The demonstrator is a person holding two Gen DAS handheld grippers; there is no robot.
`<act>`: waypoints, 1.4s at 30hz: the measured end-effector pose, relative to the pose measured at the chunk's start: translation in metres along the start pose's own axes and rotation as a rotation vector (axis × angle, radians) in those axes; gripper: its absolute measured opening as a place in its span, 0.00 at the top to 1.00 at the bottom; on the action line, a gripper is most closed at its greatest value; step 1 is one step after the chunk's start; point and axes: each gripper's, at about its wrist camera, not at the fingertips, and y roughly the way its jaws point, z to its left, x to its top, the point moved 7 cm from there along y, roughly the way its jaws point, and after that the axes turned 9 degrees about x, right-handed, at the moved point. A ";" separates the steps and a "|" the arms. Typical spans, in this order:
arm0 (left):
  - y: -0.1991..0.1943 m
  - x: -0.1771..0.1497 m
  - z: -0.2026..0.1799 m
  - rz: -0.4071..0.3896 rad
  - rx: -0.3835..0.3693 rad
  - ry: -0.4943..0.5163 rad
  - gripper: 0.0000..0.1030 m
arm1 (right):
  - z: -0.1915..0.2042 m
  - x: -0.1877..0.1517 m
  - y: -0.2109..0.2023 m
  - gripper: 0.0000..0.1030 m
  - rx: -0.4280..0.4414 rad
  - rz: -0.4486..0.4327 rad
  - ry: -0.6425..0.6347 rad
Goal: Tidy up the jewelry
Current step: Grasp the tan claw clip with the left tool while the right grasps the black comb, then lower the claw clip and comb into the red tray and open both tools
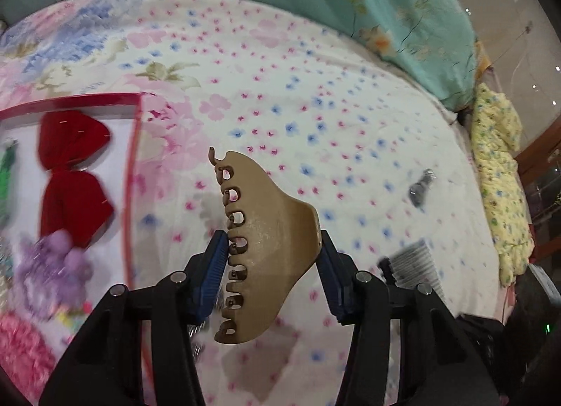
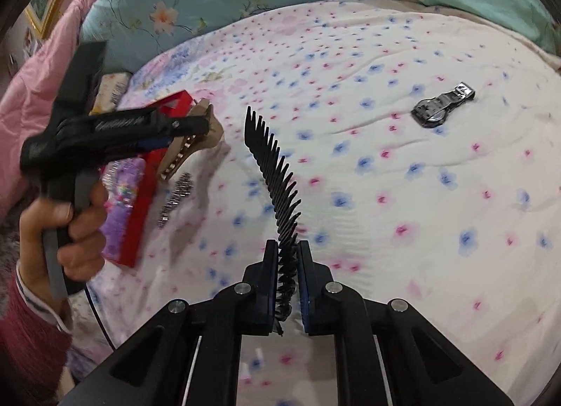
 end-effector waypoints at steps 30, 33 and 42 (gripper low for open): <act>-0.116 -0.066 0.138 -0.149 0.033 -0.216 0.52 | 0.138 0.012 0.045 0.90 0.192 -0.008 -0.071; -0.117 -0.061 0.151 -0.162 0.046 -0.225 0.52 | 0.151 0.018 0.056 0.90 0.209 -0.002 -0.076; -0.113 -0.047 0.183 -0.175 0.058 -0.262 0.52 | 0.187 0.041 0.086 0.90 0.252 0.008 -0.099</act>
